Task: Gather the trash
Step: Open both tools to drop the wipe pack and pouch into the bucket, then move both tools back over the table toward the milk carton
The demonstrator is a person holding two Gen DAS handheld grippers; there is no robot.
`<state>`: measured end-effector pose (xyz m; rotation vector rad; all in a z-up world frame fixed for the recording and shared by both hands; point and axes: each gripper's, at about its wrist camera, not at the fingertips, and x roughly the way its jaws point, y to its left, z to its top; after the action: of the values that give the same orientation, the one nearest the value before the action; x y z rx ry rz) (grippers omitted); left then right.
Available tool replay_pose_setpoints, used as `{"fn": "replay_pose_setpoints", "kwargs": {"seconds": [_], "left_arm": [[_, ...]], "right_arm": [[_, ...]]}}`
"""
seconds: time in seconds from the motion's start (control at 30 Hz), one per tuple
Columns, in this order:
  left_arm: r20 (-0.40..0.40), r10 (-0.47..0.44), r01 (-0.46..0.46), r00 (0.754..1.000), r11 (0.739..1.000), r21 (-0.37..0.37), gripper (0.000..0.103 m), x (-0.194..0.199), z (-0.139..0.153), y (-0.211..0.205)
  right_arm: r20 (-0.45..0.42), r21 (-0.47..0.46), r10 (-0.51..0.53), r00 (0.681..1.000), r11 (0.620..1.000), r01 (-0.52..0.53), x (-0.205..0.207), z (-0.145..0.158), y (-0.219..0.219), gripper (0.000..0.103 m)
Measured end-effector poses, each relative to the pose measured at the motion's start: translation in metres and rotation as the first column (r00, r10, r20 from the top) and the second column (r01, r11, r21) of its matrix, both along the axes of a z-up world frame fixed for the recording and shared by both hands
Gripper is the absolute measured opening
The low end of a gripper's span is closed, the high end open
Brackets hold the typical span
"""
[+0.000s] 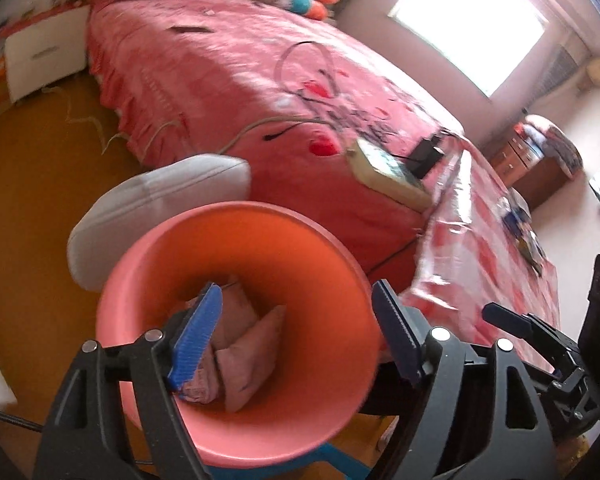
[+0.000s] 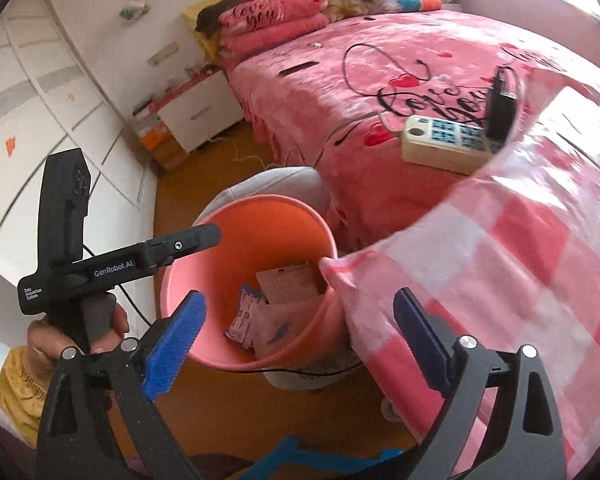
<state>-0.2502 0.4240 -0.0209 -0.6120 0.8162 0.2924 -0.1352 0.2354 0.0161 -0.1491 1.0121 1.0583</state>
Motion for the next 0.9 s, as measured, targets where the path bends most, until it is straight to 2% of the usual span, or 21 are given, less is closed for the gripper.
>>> {"fn": "replay_pose_setpoints", "kwargs": {"seconds": [0.2, 0.5, 0.73, 0.9], "left_arm": [[0.026, -0.089, 0.087, 0.996, 0.995, 0.05, 0.079, 0.021, 0.023, -0.037], [0.033, -0.194, 0.188, 0.981, 0.975, 0.12, 0.08, 0.054, 0.053, -0.089], [0.069, -0.283, 0.266, 0.957, 0.946, 0.188, 0.082, 0.093, 0.086, -0.132], [0.097, -0.373, 0.342, 0.923, 0.909, 0.239, 0.083, 0.135, 0.11, -0.177]], "right_arm": [[-0.012, 0.03, -0.092, 0.996, 0.995, 0.093, 0.014, 0.003, -0.039, 0.094], [-0.01, 0.058, -0.233, 0.972, 0.971, 0.233, 0.037, 0.002, -0.101, 0.094], [0.017, 0.079, -0.343, 0.939, 0.937, 0.34, 0.054, 0.005, -0.153, 0.094], [0.026, 0.085, -0.431, 0.902, 0.9, 0.428, 0.069, 0.005, -0.194, 0.094]]}}
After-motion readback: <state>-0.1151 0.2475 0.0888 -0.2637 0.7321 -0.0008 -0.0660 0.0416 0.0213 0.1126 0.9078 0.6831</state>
